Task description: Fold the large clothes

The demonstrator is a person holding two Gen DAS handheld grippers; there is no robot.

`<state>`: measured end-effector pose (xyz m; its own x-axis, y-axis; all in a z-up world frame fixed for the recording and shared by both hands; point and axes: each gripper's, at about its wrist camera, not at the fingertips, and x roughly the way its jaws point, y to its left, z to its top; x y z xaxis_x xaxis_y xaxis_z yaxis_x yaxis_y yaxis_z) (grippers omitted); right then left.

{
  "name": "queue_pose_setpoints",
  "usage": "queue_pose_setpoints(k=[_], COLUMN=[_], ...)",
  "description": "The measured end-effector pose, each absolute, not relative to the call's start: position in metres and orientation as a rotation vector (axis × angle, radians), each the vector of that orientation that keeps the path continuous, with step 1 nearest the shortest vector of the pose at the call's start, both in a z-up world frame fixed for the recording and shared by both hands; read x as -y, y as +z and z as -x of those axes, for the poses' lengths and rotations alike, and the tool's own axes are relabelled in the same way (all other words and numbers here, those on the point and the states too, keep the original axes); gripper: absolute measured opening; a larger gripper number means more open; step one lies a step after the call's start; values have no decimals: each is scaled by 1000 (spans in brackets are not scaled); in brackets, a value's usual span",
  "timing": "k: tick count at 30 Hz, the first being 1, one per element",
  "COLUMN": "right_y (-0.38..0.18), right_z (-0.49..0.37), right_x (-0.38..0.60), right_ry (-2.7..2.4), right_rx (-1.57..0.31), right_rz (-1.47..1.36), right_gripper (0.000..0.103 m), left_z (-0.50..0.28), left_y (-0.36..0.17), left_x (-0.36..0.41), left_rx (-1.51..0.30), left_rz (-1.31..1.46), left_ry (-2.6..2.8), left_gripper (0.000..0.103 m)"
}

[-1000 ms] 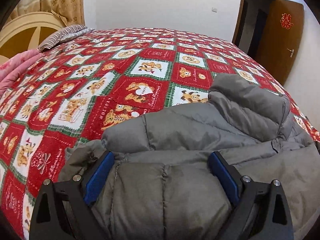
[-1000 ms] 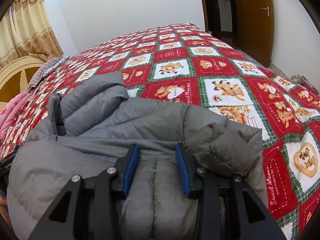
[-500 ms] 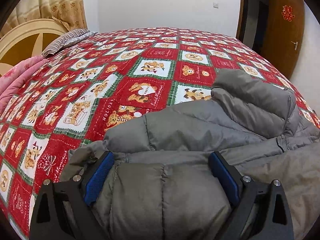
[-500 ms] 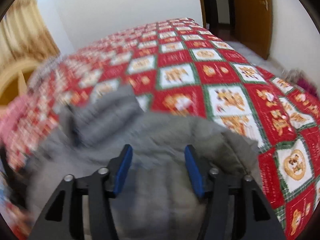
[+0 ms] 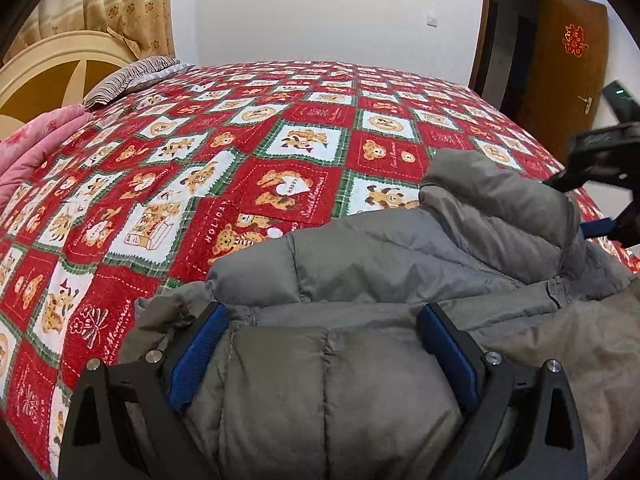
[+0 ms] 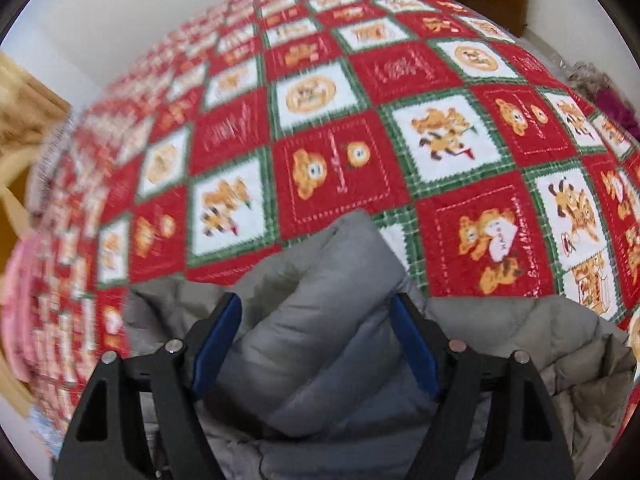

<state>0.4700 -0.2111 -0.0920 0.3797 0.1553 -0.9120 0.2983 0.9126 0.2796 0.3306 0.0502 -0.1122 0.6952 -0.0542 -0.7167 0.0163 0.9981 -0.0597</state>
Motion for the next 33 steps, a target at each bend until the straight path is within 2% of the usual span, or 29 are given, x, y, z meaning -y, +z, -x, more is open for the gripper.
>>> queue_pose_setpoints(k=[4,6,7,8,11,19,25,30,33], right_y=[-94,-93,-92,-91,-86,-105,-117,-118,-118], right_z=[-462,-454,-450,-443,-425,-371,-341,-324,-313], right_x=[204,207,209,213,221,255,258,265,269], right_ry=[-102,-77,-65,-51,-32,-28,14,31,25], right_rx=[-1212,-1219,-1228,-1230,-1225,-1153,-910,-854,-832], right_rz=[-373,-363,-355,-346,-333,-318,-262,-273,-288], right_gripper=[78,61,46,37,25,13,13,13,13], left_z=[-331,-331,-331,-331,-331,-331,-328,-336,-361], left_y=[-112,-112,-112,-112,-112,-112,-103,-60,-34], left_x=[-51,-51,-51,-51,-51,-50,-62,-65,-40], left_rx=[-799,-799,-800,-801,-805,-817,-840,-855,-885], left_rz=[57,58,57,57,60,61,148,269,272], left_ry=[-44,-45,-44,-45,-53,-93,-208,-313,-355], left_gripper=[97,97,97,97,97,97,97,97,97])
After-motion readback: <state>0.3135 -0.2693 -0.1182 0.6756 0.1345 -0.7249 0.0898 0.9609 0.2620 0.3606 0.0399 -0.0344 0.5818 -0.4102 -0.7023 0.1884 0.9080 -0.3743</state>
